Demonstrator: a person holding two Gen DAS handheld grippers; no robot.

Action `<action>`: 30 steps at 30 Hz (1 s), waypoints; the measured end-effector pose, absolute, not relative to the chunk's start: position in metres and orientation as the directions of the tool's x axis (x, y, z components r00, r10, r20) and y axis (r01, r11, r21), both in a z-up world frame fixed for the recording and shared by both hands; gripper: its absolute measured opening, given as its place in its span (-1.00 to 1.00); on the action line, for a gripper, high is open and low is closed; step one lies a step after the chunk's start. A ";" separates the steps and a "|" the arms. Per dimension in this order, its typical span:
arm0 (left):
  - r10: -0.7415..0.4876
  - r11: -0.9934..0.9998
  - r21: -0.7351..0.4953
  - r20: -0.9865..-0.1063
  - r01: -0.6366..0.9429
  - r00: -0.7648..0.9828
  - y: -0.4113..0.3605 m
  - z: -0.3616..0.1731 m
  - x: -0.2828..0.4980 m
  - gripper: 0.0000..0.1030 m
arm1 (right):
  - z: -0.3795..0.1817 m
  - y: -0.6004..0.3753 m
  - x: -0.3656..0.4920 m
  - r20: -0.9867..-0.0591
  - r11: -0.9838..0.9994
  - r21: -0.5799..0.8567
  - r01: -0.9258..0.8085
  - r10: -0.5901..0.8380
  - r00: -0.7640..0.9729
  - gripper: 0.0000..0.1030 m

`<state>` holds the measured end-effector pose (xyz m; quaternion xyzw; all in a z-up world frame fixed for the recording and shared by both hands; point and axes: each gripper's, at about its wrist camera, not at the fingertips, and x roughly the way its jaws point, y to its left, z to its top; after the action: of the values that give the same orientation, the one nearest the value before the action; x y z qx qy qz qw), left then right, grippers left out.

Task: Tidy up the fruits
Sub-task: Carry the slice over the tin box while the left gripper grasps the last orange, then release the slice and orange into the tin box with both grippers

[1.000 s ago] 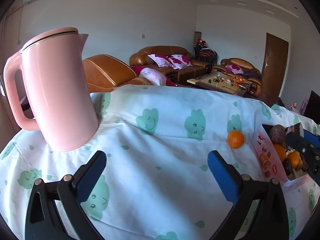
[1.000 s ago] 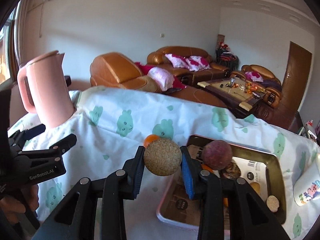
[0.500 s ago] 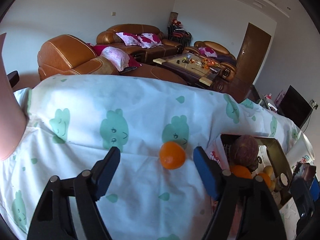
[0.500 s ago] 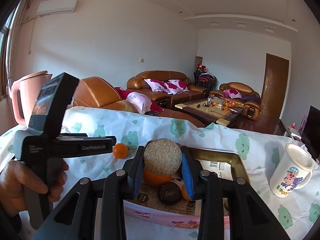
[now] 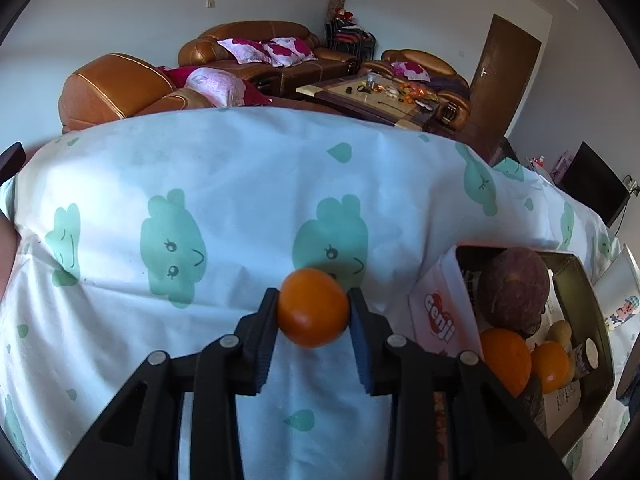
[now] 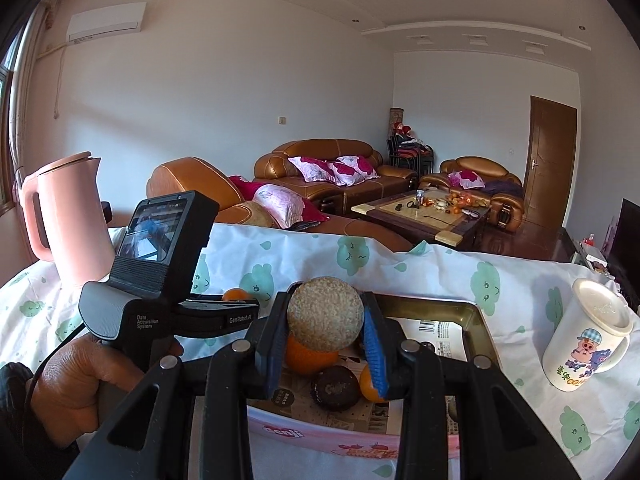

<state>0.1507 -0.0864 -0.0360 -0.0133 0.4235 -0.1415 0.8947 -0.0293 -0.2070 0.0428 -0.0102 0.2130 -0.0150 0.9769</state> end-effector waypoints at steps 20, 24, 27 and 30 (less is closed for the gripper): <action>-0.088 0.993 0.004 -0.610 0.115 0.788 -0.057 -0.009 0.063 -0.32 | 0.040 -0.208 -0.032 -0.398 0.999 -0.014 0.049 -0.051 0.916 -0.29; -0.075 0.995 0.013 -0.592 0.103 0.802 -0.055 -0.006 0.047 -0.32 | 0.040 -0.208 -0.034 -0.399 0.999 0.001 0.043 -0.039 0.916 -0.29; -0.076 0.995 0.010 -0.588 0.101 0.805 -0.057 -0.004 0.038 -0.32 | 0.040 -0.206 -0.035 -0.403 1.000 0.009 0.029 -0.023 0.915 -0.29; -0.074 0.994 0.016 -0.588 0.104 0.805 -0.062 -0.004 0.026 -0.32 | 0.038 -0.206 -0.038 -0.414 1.000 0.024 0.012 -0.001 0.910 -0.29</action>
<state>0.0265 -0.0616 -0.0042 0.0238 0.3086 -0.0468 0.9498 -0.0379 -0.2059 0.0380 0.0128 0.2119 -0.0035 0.9772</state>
